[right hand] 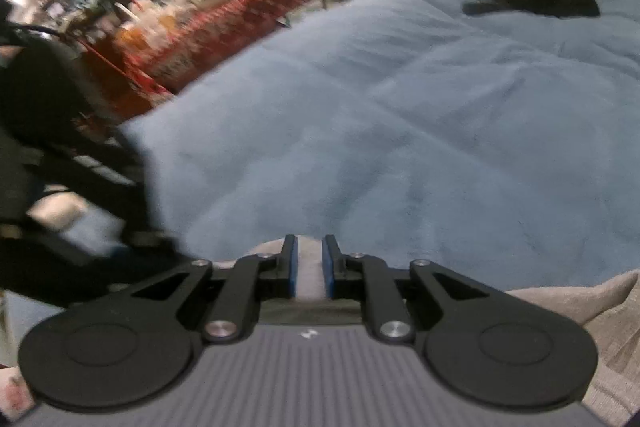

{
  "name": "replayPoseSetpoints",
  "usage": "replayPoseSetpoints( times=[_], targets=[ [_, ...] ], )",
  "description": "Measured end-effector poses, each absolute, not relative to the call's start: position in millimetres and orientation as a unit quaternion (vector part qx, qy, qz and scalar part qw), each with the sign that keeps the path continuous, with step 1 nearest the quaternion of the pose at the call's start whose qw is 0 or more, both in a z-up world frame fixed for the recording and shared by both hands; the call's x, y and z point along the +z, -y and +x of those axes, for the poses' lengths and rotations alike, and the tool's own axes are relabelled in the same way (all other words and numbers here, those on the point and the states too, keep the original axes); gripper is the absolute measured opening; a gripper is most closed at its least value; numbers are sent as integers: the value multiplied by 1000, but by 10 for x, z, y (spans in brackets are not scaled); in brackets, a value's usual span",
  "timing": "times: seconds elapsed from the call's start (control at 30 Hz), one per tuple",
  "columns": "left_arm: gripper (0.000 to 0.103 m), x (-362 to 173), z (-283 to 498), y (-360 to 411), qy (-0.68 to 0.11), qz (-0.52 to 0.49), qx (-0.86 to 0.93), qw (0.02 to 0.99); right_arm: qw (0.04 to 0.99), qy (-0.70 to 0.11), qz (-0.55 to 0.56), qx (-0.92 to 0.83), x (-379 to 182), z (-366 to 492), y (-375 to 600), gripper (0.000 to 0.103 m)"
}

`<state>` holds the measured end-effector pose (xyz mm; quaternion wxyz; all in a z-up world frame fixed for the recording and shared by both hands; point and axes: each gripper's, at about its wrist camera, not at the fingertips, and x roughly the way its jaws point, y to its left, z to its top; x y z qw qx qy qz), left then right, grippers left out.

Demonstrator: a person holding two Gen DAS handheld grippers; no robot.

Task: Fold clothes

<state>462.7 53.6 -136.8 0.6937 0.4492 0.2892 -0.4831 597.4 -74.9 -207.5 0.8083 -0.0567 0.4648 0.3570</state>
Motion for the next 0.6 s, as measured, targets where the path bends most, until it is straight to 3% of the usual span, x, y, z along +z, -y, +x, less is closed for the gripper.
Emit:
replayPoseSetpoints(
  times=[0.33,0.6],
  targets=[
    [4,-1321,4728,-536,-294,425,-473,713,846,-454,-10,278,-2029,6175,1293,17],
    [4,-1173,5326,-623,-348,355,-466,732,855,-453,23,252,-1807,5807,1833,17]
  ],
)
